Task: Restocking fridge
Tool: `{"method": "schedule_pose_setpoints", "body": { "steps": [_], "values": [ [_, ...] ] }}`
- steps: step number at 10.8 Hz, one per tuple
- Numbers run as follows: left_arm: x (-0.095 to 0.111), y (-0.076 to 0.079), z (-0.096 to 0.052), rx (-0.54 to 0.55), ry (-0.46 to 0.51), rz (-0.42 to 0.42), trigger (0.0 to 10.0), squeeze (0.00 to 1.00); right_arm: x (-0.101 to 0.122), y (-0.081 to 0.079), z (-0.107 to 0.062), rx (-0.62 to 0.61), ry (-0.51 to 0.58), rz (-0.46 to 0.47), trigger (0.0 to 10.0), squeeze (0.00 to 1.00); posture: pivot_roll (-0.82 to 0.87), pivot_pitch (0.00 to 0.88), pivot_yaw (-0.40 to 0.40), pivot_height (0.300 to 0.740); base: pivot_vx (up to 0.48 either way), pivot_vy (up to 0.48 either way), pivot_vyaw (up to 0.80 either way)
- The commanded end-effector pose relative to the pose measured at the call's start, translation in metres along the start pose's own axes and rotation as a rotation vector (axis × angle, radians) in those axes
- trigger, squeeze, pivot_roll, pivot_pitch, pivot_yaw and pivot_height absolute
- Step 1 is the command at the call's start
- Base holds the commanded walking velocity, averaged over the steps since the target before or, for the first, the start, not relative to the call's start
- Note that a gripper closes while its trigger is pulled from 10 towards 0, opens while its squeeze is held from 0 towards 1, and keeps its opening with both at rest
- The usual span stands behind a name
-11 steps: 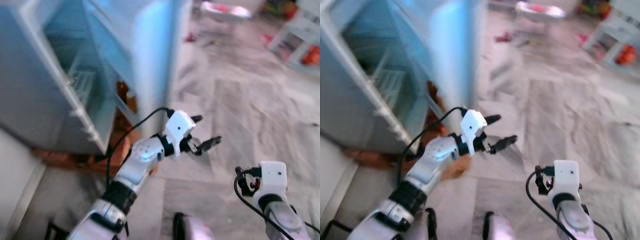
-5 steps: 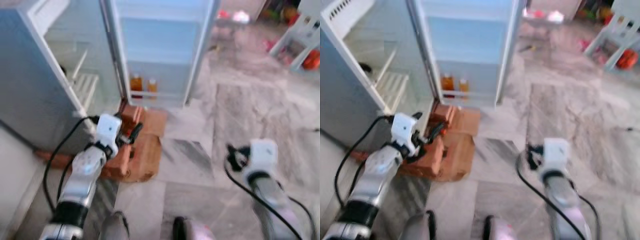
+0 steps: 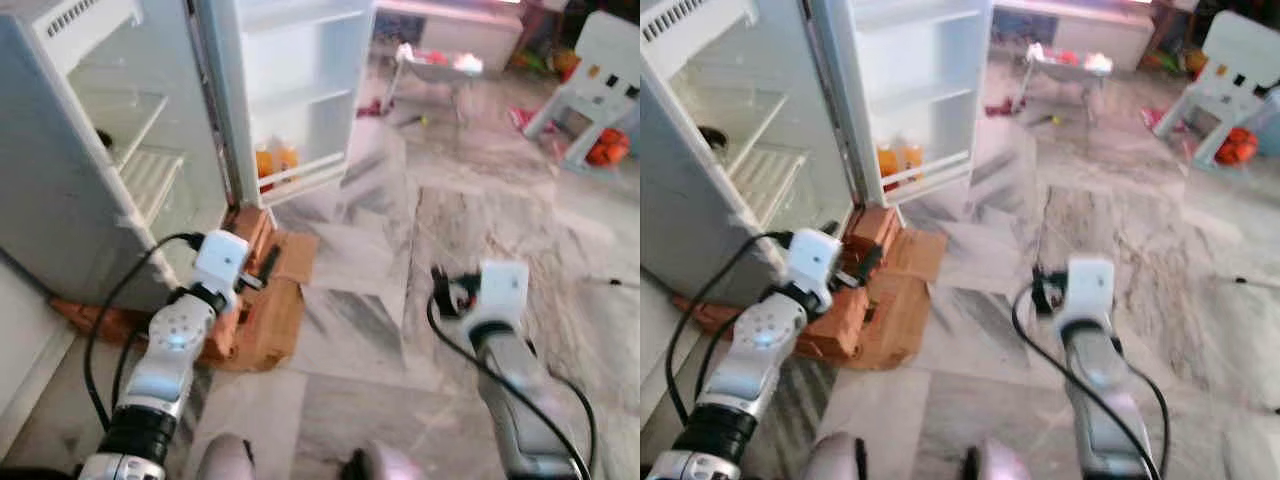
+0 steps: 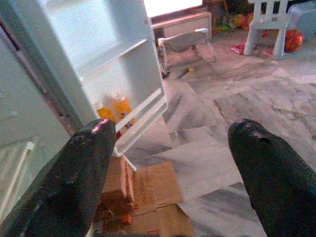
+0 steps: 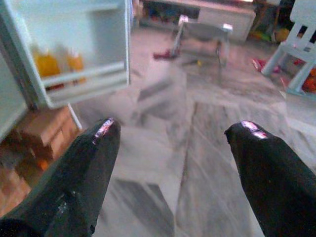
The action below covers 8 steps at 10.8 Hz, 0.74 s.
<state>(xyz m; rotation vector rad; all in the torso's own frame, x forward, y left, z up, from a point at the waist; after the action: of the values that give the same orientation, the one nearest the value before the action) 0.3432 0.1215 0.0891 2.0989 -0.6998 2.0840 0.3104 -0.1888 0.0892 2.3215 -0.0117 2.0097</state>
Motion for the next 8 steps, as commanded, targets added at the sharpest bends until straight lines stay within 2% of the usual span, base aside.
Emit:
{"method": "schedule_pose_setpoints", "body": {
  "steps": [1,2,3,4,5,8],
  "values": [
    [-0.004,0.006,0.001,-0.010,-0.011,-0.003,10.0,0.00,-0.011,0.005,-0.001,-0.019,-0.026,0.003,10.0,0.00,0.05,0.051,-0.026,0.740,0.304,-0.368,0.00],
    [-0.013,0.000,-0.002,0.020,-0.039,-0.005,10.0,0.00,-0.007,-0.012,0.002,0.030,0.009,-0.004,10.0,0.00,0.05,0.038,-0.016,0.740,0.322,-0.352,0.00],
    [-0.015,0.000,-0.003,0.022,-0.043,0.007,10.0,0.00,-0.002,-0.019,0.004,0.051,0.031,-0.004,10.0,0.00,0.05,0.031,-0.014,0.740,0.326,-0.349,0.00],
    [-0.014,0.000,-0.002,0.015,-0.039,0.006,10.0,0.00,0.000,-0.020,0.005,0.053,0.042,0.000,10.0,0.00,0.05,0.028,-0.012,0.740,0.345,-0.326,0.00],
    [-0.012,-0.001,-0.001,0.025,-0.036,0.013,10.0,0.00,0.002,-0.018,0.007,0.050,0.049,0.003,10.0,0.00,0.05,0.027,-0.009,0.740,0.435,0.000,0.00],
    [-0.010,0.009,0.004,0.008,-0.025,0.024,10.0,0.00,0.006,-0.018,0.011,0.055,0.078,0.010,10.0,0.00,0.05,0.019,-0.007,0.740,0.450,0.000,0.00]
  ]
}}
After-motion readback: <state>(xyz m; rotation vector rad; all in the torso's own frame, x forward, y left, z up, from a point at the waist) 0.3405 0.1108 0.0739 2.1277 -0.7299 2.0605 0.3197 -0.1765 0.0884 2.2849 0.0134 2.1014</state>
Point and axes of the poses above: a point about 5 cm out from each wrist's last joint towards the gripper, its own z axis pointing out of the wrist towards the gripper, its own x axis along the axis of the wrist's last joint, y = z × x, the point moved 5 cm from there along z, pointing out of the wrist towards the gripper
